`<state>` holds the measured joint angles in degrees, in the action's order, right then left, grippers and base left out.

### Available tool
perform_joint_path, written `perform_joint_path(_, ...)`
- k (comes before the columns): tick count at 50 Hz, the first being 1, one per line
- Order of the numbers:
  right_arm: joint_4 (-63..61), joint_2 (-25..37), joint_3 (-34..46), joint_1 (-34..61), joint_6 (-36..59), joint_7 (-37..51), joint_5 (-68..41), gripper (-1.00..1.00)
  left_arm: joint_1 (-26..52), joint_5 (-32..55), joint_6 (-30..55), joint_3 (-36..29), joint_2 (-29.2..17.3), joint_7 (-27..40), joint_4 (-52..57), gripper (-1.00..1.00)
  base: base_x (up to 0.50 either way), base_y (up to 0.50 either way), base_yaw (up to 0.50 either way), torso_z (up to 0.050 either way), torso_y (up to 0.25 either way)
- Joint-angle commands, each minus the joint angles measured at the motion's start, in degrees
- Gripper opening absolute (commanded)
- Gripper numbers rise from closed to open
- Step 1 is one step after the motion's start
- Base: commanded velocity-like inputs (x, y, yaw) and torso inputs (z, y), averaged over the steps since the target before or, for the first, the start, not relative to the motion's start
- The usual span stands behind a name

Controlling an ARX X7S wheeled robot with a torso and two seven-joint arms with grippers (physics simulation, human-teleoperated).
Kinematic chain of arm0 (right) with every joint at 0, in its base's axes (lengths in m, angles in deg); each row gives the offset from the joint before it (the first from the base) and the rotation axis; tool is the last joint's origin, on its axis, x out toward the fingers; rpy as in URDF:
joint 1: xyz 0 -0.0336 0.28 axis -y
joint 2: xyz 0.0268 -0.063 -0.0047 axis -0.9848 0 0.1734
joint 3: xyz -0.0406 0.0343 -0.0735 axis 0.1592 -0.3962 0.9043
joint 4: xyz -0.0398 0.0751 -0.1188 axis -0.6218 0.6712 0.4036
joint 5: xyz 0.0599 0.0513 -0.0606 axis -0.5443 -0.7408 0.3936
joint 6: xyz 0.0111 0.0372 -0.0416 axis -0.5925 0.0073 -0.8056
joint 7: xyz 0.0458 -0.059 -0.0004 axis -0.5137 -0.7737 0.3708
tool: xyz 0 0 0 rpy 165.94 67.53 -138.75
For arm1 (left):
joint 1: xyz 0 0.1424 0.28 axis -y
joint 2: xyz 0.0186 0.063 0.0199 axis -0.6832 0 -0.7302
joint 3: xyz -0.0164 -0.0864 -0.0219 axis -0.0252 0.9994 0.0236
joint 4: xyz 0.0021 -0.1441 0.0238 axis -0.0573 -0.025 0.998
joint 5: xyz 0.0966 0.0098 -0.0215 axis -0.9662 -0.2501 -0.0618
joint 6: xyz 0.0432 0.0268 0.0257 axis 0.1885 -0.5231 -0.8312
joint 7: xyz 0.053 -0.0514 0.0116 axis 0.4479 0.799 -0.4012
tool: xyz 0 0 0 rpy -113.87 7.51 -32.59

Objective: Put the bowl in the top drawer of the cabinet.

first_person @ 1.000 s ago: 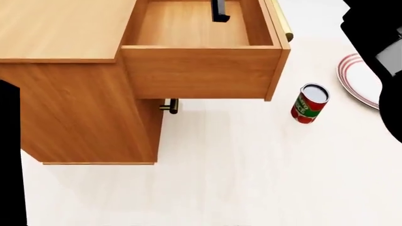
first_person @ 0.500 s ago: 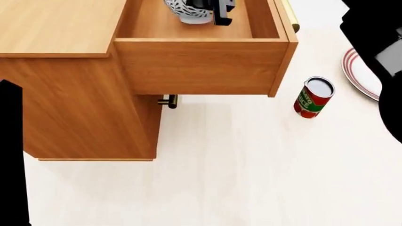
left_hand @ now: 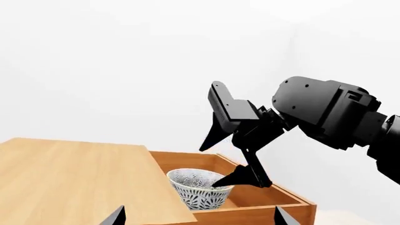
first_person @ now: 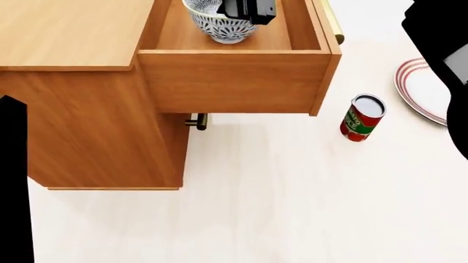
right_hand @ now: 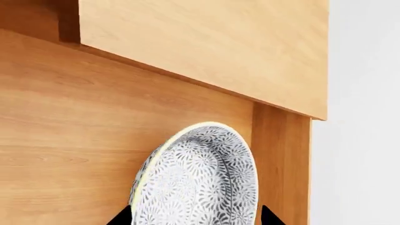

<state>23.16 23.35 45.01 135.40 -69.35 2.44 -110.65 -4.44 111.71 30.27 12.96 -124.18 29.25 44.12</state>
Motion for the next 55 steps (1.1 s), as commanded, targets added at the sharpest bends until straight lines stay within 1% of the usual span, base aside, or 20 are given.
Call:
perform_joint_path(1,0.09,0.0,-0.09,0.99,0.22,-2.05,-0.85,1.0,-0.24,1.21,-1.0,0.32,-0.64,0.61,0.37,1.0,0.0,0.0,0.0,0.0,0.184)
perform_joint_path(14,-0.09,0.0,0.04,1.1,1.54,-6.2,-0.65,1.0,0.02,1.14,-0.66,0.11,-0.09,0.66,0.35,1.0,0.0,0.0,0.0,0.0,0.184)
perform_joint_path(19,0.85,0.01,-0.52,1.17,0.97,-6.33,-1.11,1.0,-0.17,1.09,-0.11,0.34,0.68,0.53,0.28,1.0,0.0,0.0,0.0,0.0,0.182)
perform_joint_path(24,2.48,0.62,-2.99,2.56,-1.38,-5.3,-3.15,1.0,-0.32,1.35,0.69,1.48,0.63,0.38,-0.24,1.0,0.0,0.0,0.0,0.0,0.184)
perform_joint_path(28,-9.06,6.78,-4.73,3.07,3.35,-1.49,-5.34,1.0,-0.36,1.27,1.56,2.08,1.12,0.21,-0.59,1.0,0.0,0.0,0.0,0.0,0.184)
perform_joint_path(35,-35.14,21.35,-8.73,2.14,13.37,9.64,-10.4,1.0,-0.88,1.5,2.4,2.78,1.93,0.16,-0.56,1.0,0.0,0.0,0.0,0.0,0.184)
perform_joint_path(40,-50.67,31.27,-11.64,0.2,19.25,17.62,-14.4,1.0,-0.67,1.23,2.41,1.89,2.32,0.33,-0.26,1.0,0.0,0.0,0.0,0.0,0.184)
perform_joint_path(47,-65.93,41.83,-16.24,-2.86,25.13,28.28,-20.52,1.0,-0.46,1.01,2.71,0.95,2.9,0.56,-0.03,1.0,0.0,0.0,0.0,0.0,0.181)
perform_joint_path(55,-83.53,55.39,-21.3,-8.33,31.63,43.69,-31.05,1.0,-1.65,2.28,3.81,2.56,3.23,0.82,-0.16,1.0,0.0,0.0,0.0,0.0,0.163)
